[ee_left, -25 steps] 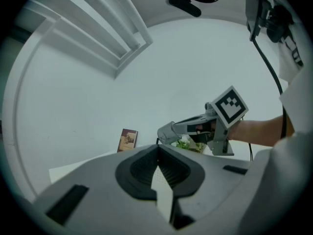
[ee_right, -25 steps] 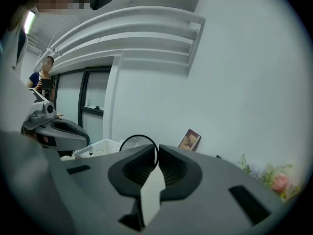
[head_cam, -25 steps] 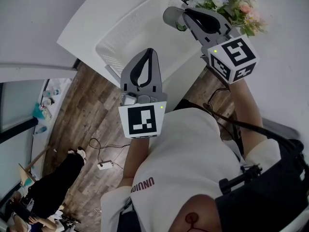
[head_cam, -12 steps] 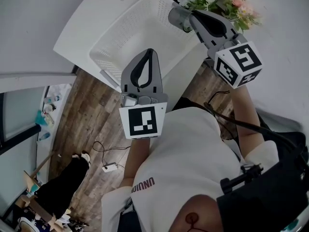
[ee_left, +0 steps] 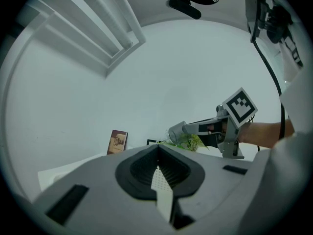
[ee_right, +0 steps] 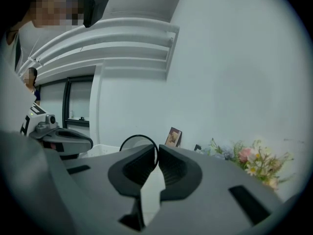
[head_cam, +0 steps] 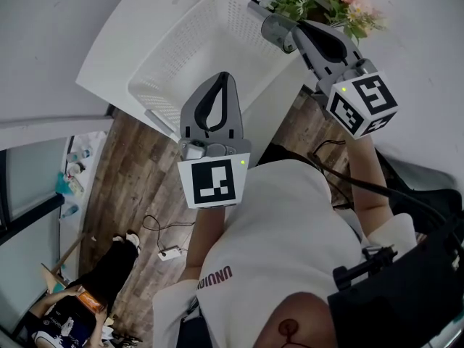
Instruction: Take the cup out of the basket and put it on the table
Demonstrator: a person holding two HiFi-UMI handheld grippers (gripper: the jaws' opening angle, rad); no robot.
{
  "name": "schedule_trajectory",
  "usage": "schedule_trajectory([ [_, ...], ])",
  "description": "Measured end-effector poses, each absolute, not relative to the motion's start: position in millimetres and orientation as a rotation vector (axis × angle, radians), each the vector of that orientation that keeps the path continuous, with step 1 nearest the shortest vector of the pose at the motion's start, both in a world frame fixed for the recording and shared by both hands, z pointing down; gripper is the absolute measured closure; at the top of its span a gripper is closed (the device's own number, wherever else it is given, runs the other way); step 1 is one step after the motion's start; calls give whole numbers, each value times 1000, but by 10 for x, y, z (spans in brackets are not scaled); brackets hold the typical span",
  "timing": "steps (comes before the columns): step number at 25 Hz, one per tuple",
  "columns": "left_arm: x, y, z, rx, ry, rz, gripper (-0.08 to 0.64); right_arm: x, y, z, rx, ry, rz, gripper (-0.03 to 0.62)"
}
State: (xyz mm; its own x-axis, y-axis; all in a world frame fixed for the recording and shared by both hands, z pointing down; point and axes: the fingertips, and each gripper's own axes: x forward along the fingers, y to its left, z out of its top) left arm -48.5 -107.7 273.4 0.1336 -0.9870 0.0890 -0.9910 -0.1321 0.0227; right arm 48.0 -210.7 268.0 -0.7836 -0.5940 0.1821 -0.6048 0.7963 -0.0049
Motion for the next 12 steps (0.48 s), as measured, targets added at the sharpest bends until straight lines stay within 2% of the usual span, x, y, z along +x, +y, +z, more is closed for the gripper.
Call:
schedule_trajectory([
  [12, -269, -1089, 2747, 2393, -1914, 87, 548, 851, -1971, 2807, 1079, -2790, 221, 552],
])
